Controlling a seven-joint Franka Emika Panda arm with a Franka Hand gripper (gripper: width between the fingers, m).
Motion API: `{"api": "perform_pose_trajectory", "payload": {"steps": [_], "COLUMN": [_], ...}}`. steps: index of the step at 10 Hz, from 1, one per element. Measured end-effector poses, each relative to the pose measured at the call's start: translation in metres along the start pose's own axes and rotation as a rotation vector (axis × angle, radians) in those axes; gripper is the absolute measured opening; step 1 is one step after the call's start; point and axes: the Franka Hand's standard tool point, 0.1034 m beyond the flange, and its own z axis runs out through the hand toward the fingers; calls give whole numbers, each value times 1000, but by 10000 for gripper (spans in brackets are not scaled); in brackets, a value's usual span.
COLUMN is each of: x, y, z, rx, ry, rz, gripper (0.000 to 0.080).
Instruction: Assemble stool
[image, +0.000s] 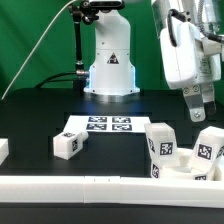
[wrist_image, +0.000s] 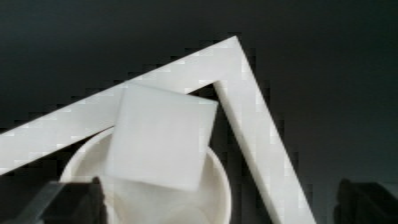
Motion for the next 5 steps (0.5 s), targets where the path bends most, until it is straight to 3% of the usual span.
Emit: {"api": "perform_pose_trajectory", "payload": {"steps": [2, 5], "x": [16, 51], "y": [1, -23], "z": [2, -9], "rx": [-8, 6], "ry": [17, 43], "rz": [-150, -425], "gripper": [648, 648]}}
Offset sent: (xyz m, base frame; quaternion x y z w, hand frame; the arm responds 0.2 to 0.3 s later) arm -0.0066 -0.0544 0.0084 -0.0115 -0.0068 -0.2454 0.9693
